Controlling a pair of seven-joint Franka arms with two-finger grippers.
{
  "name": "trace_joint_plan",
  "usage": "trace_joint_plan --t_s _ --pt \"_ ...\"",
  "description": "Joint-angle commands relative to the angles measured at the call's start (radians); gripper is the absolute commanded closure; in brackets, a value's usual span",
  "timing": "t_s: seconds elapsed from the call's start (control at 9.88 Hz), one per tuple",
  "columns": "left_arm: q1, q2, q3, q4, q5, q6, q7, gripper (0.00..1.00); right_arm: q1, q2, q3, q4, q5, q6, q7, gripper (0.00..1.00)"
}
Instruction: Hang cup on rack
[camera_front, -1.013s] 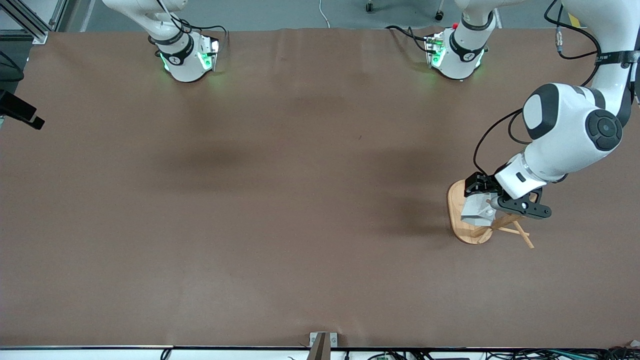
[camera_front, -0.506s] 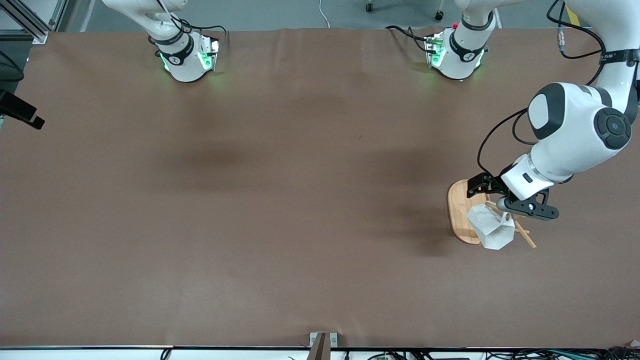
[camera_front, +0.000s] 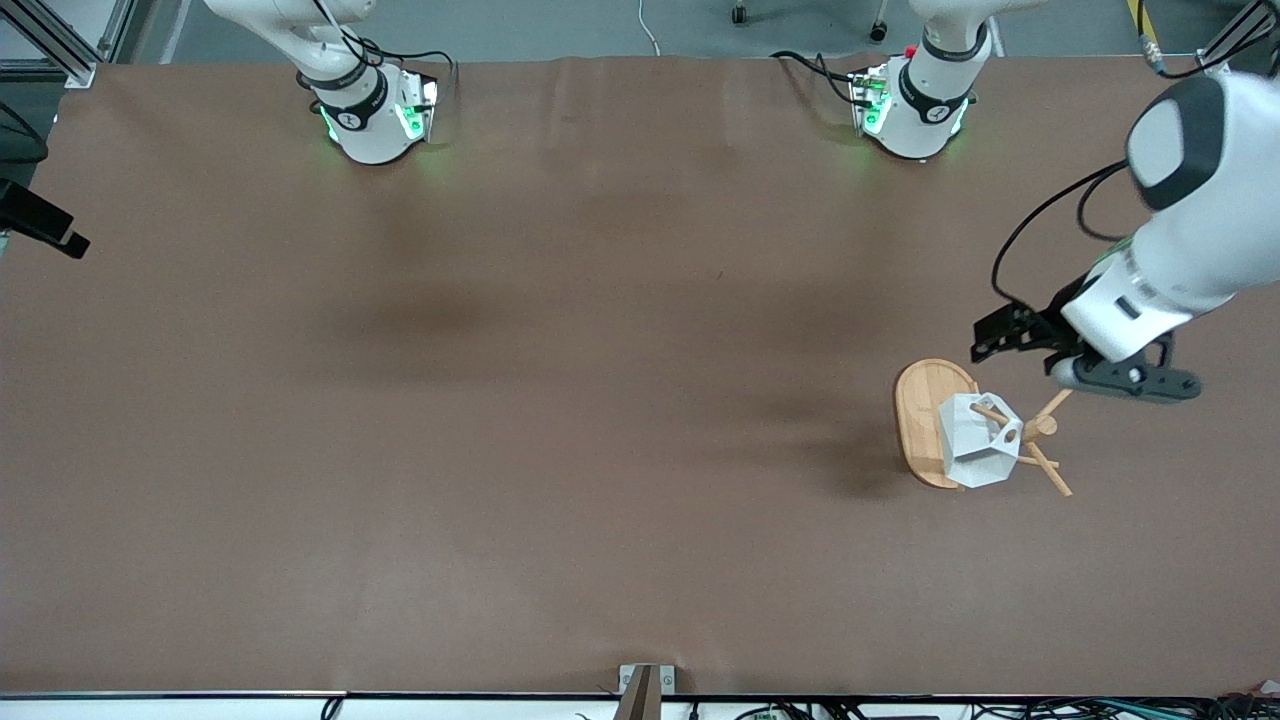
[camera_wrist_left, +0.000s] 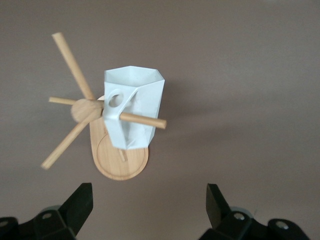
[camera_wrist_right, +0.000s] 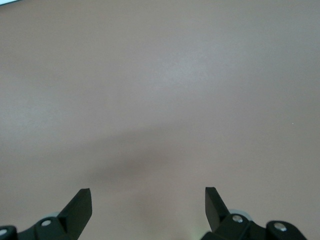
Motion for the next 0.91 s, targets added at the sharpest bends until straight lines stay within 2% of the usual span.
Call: trace_joint_plan --t_s 0.0,0.1,0.3,0.51,0.81 --pt "-0.026 -0.032 0.076 0.06 -0.001 -0.117 0.015 0.0 0.002 0.0 -0.002 0.007 0.007 -0.01 0.015 0.0" --pt "-0.073 -0.073 0.119 0.059 -0.004 -0.131 0.017 0.0 0.002 0.0 -0.002 0.007 0.007 -0.01 0.015 0.0" --pt "-0.107 -0.136 0.136 0.059 0.0 -0.214 -0.008 0.0 0.002 0.0 -0.002 0.007 0.007 -0.01 0.015 0.0" --pt "-0.202 -0.163 0.21 0.056 0.068 -0.258 -0.014 0.0 0.002 0.0 -0.002 0.007 0.007 -0.01 0.016 0.0" --pt "-0.207 -0.183 0.224 0.042 0.076 -0.272 -0.01 0.0 0.002 0.0 -0.002 0.006 0.007 -0.011 0.009 0.0"
